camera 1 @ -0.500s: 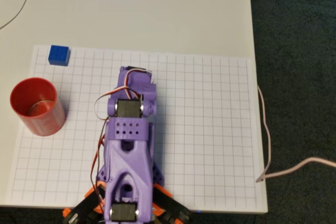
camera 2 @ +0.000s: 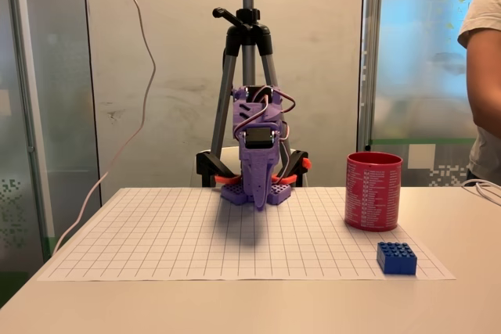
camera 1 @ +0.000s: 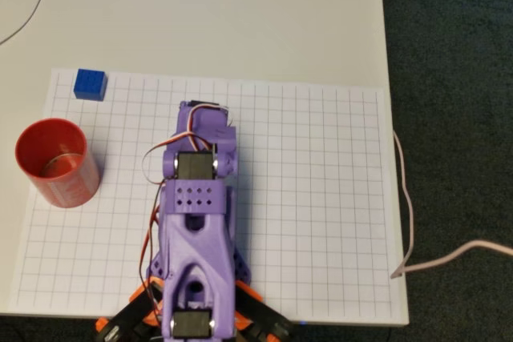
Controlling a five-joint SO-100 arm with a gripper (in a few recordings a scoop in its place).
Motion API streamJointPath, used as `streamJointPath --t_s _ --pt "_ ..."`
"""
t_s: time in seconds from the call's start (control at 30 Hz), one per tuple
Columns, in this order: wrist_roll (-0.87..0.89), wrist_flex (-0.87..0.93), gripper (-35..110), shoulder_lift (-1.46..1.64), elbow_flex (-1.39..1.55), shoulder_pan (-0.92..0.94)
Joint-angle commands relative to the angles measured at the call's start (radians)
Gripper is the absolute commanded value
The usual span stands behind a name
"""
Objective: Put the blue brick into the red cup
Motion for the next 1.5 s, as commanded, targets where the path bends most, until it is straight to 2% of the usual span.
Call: streamJointPath --t_s 0.0,0.2,0.43,0.53,0.67,0.9,1.07,1.47 --pt "0.015 0.0 0 0.0 -0.002 0.003" --pt "0.023 0.026 0 0.0 -0.018 0.061" --pt "0.0 0.135 0 -0.025 -0.314 0.178" --pt "-0.028 0.169 0 -0.247 -0.526 0.236" --pt "-0.021 0.308 0 -0.549 -0.884 0.259" --pt "-0.098 0.551 0 -1.011 -1.453 0.115" --pt "-0.156 0.67 0 -1.331 -1.743 -0.012" --pt "-0.16 0.689 0 -1.735 -1.931 -0.336"
